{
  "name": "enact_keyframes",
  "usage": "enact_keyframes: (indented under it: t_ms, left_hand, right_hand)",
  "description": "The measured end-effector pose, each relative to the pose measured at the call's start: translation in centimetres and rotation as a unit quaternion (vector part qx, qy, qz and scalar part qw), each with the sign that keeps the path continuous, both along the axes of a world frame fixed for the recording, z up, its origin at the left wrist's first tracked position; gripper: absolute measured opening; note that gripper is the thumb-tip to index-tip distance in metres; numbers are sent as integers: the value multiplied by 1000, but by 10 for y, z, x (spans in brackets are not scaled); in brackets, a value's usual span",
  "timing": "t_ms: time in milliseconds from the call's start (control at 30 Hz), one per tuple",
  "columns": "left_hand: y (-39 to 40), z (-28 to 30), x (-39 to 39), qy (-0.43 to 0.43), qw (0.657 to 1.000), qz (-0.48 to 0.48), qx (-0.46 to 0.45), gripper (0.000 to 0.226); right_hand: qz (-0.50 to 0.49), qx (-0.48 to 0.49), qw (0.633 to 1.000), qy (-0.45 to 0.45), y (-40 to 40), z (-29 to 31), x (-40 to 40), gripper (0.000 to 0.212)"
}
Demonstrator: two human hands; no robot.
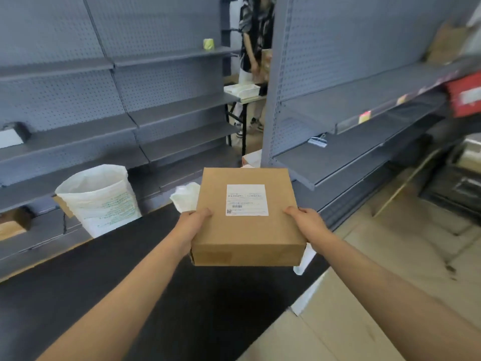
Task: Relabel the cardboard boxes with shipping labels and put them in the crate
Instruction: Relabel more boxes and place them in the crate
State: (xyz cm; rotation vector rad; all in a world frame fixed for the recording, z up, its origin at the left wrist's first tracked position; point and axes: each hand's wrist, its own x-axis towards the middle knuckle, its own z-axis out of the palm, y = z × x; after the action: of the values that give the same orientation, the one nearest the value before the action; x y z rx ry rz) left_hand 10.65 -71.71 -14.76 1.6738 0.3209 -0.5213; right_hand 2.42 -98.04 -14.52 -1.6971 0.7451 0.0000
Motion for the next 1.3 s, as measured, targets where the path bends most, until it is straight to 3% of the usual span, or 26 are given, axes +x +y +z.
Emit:
enact_keyframes:
  t_ms: [133,267,400,600,967,1300]
  left_hand:
    - [-99,-2,-34,-1,997,-84,-2,60]
    - [-196,-8,-73,-9,986,-168,0,54]
    - [-280,-7,-112,-16,966,-259,7,31]
    - [-385,-13,-147,10,930,-367,-6,20]
    - [-566,-27,-109,57,890,-452,-30,22]
    - [-704,-44,-74,82,881,-467,-4,23]
  right_hand:
    - [-104,34,994,0,-83,4,-76,31]
    - [-201,64,977,-12,-153,1,-156,22]
    - [-319,77,945,-10,-206,-6,-222,26]
    - [-421,105,901,-2,-274,-27,-285,30]
    - [-487,89,868,19,-423,-46,-274,30]
    - [-505,95,857,39,-540,-63,-244,39]
